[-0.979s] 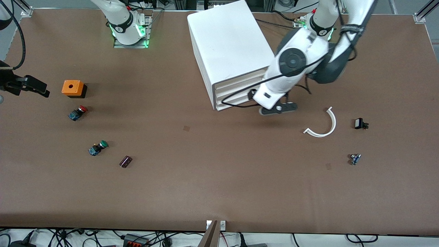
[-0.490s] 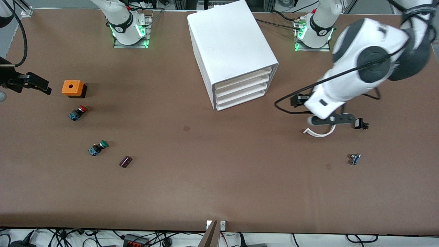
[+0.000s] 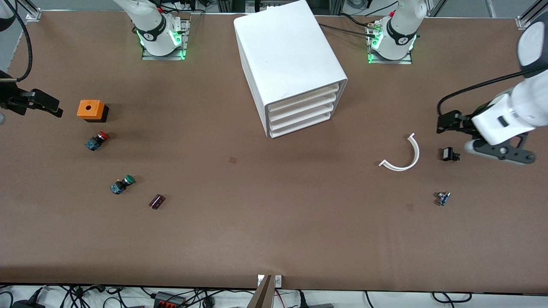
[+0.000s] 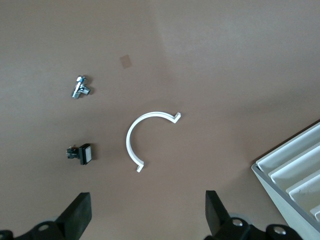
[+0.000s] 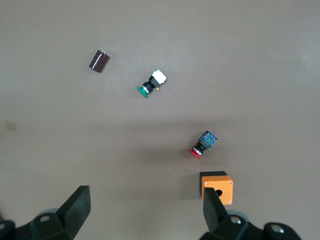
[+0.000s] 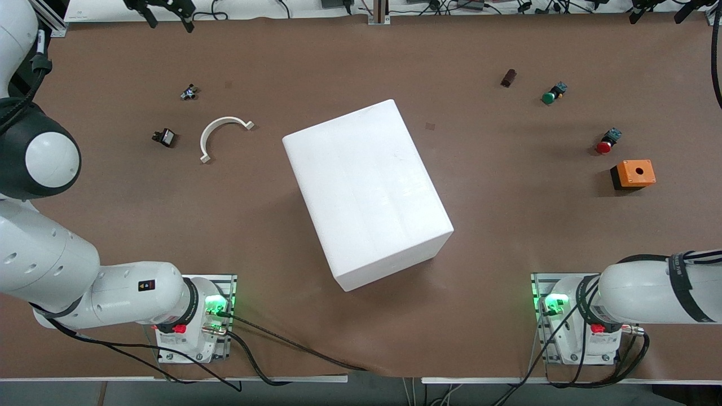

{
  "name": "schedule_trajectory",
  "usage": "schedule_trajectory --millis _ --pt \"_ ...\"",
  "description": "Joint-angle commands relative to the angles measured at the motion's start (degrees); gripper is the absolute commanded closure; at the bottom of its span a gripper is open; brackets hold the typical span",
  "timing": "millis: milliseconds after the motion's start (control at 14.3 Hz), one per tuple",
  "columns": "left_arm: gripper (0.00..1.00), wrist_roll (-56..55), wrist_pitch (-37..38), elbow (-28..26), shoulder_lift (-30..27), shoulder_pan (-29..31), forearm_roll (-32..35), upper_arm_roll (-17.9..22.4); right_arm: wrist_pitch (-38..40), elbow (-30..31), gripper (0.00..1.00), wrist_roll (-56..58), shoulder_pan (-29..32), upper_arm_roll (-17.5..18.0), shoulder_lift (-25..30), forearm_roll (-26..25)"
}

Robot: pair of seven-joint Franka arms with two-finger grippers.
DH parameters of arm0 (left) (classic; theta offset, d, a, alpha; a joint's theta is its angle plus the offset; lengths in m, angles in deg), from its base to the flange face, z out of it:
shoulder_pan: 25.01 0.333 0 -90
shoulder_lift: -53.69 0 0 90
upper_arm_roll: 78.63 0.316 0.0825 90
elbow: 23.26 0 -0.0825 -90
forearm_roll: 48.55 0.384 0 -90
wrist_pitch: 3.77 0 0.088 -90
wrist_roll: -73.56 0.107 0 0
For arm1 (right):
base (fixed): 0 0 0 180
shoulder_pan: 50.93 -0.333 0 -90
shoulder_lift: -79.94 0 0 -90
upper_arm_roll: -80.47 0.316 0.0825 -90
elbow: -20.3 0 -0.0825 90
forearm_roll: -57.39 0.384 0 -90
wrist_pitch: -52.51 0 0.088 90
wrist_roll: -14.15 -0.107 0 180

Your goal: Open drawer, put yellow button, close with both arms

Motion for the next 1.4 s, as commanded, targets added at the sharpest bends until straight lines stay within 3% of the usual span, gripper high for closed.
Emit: schedule_trajectory --millis 0,140,350,909,1329 --pt "0.0 0.84 -1.98 -7.1 -7.24 -4.45 -2.31 5.5 0.31 -0.1 0.0 0.23 0.33 0.54 0.56 -0.73" --pt "0.0 -3.28 -10.31 -13.43 -12.69 -5.16 -1.96 5.77 0.4 -0.1 0.0 0.23 0.42 0.45 0.65 -0.64" --pt "0.0 -3.39 -11.76 -16.27 -14.55 -5.77 -1.78 6.2 0.84 -0.02 0.0 -0.12 0.42 0.45 0.91 -0.21" --pt "0.0 -2.42 -10.09 -15.57 -14.74 -8.68 1.65 6.29 0.75 0.6 0.0 -0.47 0.24 0.71 0.56 -0.56" --pt "0.0 -2.42 -10.09 -15.4 -14.12 -7.89 1.65 6.38 -0.57 5.34 0.0 -0.47 0.33 0.63 3.46 -0.64"
